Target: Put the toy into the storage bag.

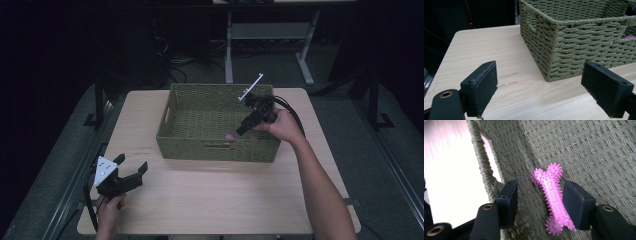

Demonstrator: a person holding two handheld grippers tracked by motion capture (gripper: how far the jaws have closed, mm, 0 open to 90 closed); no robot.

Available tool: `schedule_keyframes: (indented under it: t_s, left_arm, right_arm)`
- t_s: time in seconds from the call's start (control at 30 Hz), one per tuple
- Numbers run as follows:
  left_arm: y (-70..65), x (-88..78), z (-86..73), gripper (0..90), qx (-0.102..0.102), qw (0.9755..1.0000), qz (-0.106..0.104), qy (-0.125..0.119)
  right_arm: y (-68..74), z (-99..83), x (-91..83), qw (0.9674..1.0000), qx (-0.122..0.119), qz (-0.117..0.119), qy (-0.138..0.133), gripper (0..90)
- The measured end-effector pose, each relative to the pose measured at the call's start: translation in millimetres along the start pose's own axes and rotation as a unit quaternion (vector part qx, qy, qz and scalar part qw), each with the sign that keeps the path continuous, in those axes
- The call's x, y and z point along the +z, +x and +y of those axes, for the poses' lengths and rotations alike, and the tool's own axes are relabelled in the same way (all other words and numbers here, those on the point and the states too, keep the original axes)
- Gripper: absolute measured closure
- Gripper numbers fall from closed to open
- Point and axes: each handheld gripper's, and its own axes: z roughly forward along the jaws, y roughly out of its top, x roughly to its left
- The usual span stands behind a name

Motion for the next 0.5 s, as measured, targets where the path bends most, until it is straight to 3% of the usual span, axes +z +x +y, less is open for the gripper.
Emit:
schedule_keyframes:
  t_s: [0.5]
  left_arm:
    - [-1.6, 0.3, 0.3, 13.0, 0.001, 1.0, -0.002, 0.0]
  right_arm:
    - [10.1, -1.4, -10.2, 0.9999, -0.009, -0.01, -0.003, 43.0]
